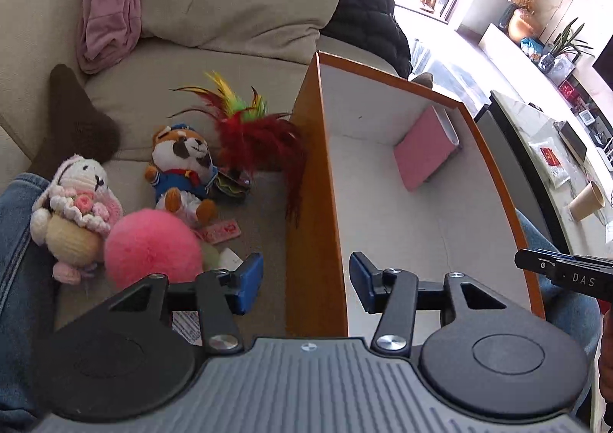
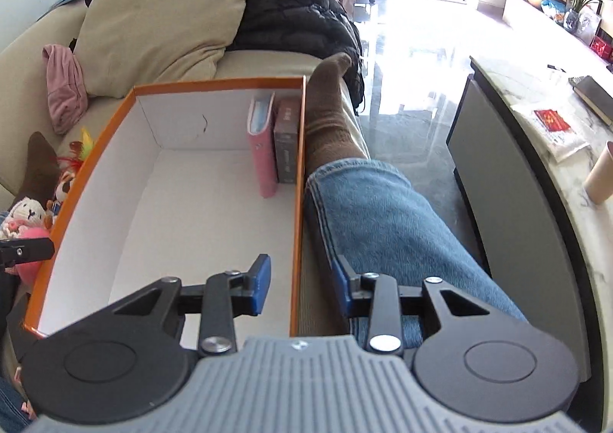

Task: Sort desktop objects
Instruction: 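Withdraw both tools from the shoebox back toward the sofa items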

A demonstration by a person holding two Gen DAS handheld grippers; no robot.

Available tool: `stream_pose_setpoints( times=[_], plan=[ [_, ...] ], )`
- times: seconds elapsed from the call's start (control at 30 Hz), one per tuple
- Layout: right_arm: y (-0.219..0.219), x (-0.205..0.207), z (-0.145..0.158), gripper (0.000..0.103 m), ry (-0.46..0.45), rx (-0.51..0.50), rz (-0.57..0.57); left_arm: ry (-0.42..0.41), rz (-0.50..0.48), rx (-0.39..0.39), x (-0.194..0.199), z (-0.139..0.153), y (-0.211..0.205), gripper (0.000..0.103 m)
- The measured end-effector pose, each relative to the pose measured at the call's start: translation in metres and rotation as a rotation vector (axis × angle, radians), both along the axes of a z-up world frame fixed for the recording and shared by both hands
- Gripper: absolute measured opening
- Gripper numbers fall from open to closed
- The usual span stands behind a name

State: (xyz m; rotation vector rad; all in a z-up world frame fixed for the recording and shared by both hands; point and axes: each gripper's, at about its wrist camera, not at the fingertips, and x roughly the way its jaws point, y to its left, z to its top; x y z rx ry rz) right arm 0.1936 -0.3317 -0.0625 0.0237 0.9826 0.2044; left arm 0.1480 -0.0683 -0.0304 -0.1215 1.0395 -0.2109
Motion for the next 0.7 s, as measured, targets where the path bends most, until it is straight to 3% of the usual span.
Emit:
stream_pose_setpoints(
  times=[0.03,0.1,0.17,0.27,0.3,0.7],
  plan=[
    [-0.001,-0.001,-0.003,0.032,0.007,0.015,0.002,0.004,-0.004,0.004,-0.001,-0.002,-0.002,0.057],
    [0.001,-0.002,-0.007,0.026,0.013,0.009,0.000,0.024,0.002,0.018,-0.003,-0.007,-0.005,0.040],
    [0.003,-0.004,-0.011,0.019,0.017,0.008,0.010,0.041,0.005,0.005,-0.006,-0.012,-0.006,0.035],
    [0.002,-0.010,-0.016,0.008,0.026,0.017,0.011,0.076,-0.009,-0.023,-0.007,-0.017,-0.008,0.018],
    [0.004,-0.012,-0.016,0.004,0.016,0.004,0.007,0.081,-0.006,-0.015,-0.008,-0.018,-0.010,0.017],
    [-0.012,-0.059,-0.008,0.004,0.046,0.006,0.010,0.099,-0.060,0.036,-0.067,-0.008,-0.020,0.016]
  ],
)
